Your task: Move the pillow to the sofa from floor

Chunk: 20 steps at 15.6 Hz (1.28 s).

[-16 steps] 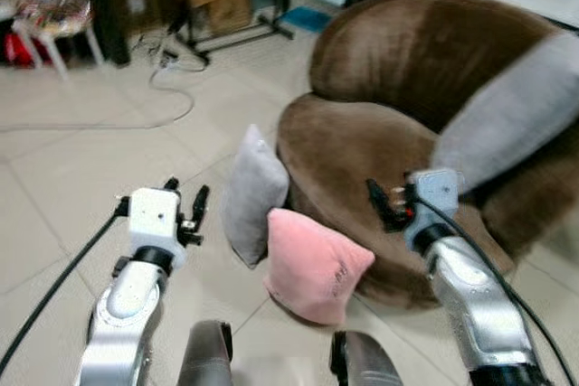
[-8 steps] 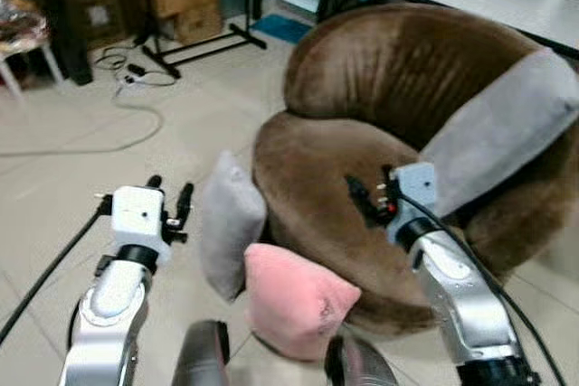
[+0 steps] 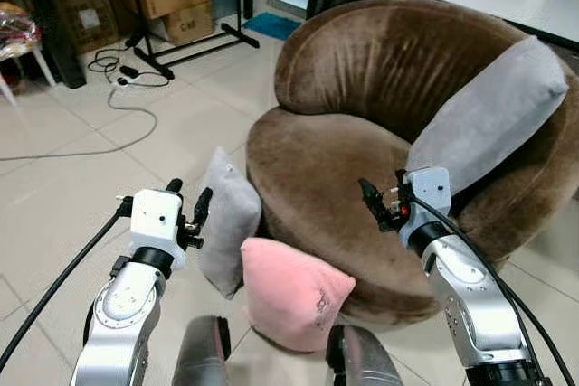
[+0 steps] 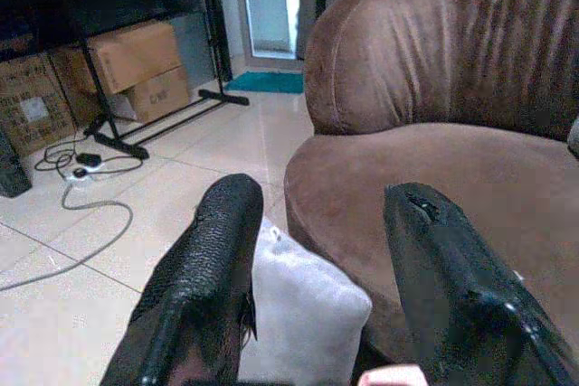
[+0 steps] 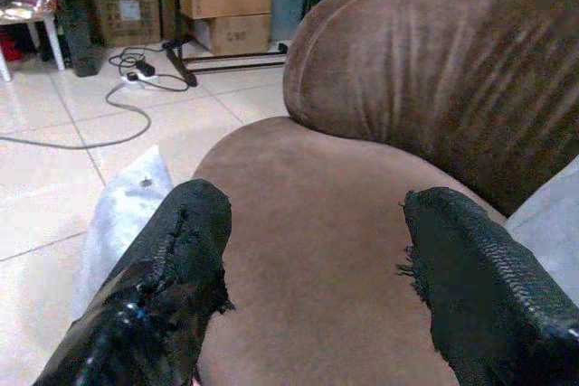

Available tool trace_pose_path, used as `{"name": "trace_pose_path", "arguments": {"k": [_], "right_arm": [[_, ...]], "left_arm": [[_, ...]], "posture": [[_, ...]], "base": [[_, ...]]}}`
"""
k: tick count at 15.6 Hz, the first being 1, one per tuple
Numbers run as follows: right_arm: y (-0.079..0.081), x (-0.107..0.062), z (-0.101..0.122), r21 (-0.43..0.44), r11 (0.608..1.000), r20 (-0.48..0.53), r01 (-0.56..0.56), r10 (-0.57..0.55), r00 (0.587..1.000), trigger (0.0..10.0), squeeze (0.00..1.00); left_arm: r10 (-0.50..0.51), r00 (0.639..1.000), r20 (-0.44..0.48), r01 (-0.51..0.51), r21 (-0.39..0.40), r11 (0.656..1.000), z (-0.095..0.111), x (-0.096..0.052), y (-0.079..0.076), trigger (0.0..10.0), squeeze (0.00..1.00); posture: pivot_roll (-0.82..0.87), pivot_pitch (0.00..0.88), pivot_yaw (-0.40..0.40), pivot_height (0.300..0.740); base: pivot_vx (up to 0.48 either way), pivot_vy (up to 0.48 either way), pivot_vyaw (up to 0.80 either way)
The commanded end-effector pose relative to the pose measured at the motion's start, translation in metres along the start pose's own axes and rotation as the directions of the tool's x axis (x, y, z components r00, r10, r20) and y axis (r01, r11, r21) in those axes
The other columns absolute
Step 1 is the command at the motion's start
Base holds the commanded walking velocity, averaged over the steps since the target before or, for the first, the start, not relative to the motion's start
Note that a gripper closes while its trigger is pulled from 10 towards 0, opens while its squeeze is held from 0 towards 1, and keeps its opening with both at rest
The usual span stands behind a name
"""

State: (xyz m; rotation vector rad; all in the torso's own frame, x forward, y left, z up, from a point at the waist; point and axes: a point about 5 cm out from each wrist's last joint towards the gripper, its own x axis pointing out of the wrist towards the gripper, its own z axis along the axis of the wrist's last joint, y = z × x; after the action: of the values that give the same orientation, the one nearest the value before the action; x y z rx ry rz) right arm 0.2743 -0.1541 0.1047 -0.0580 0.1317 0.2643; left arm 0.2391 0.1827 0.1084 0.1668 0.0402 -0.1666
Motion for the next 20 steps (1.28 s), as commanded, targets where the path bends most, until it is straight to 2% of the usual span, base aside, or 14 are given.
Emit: {"name": "trace_pose_path", "arguments": {"k": [1,6,10,17,20], "right_arm": [[-0.002,0.0,0.002,-0.003,1.0,0.004,0.0,0.0,1.0,10.0,0.0],[-0.002,-0.001,0.001,-0.012,1.0,-0.004,-0.009,0.009,1.0,10.0,0.0],[0.006,-0.001,-0.004,-0.043,0.997,-0.038,-0.064,0.063,0.997,10.0,0.0],[0.009,0.001,-0.006,-0.052,0.994,-0.061,-0.093,0.09,0.994,10.0,0.0],[0.01,0.002,-0.005,-0.054,0.994,-0.055,-0.096,0.093,0.994,10.0,0.0]], "left_arm": [[-0.039,0.999,-0.008,0.039,0.006,0.999,-0.001,0.003,-0.005,10.0,0.0],[-0.04,0.999,-0.005,0.04,0.004,0.999,0.0,0.004,-0.005,10.0,0.0],[-0.043,0.999,-0.011,0.043,0.006,0.999,-0.001,0.001,-0.007,10.0,0.0],[-0.009,1.0,-0.014,0.009,-0.017,1.0,-0.002,-0.011,-0.006,10.0,0.0],[-0.007,1.0,-0.012,0.007,-0.021,1.0,-0.001,-0.01,-0.006,10.0,0.0]], "posture": [[0.03,0.0,-0.074,0.576],[0.03,0.0,-0.076,0.536],[0.03,0.0,-0.083,0.536],[0.04,0.0,-0.112,0.536],[0.04,0.0,-0.112,0.536]], "base": [[0.0,0.0,0.0],[0.0,0.0,0.0],[0.0,0.0,0.0],[0.0,0.0,0.0],[0.285,0.0,0.0]]}}
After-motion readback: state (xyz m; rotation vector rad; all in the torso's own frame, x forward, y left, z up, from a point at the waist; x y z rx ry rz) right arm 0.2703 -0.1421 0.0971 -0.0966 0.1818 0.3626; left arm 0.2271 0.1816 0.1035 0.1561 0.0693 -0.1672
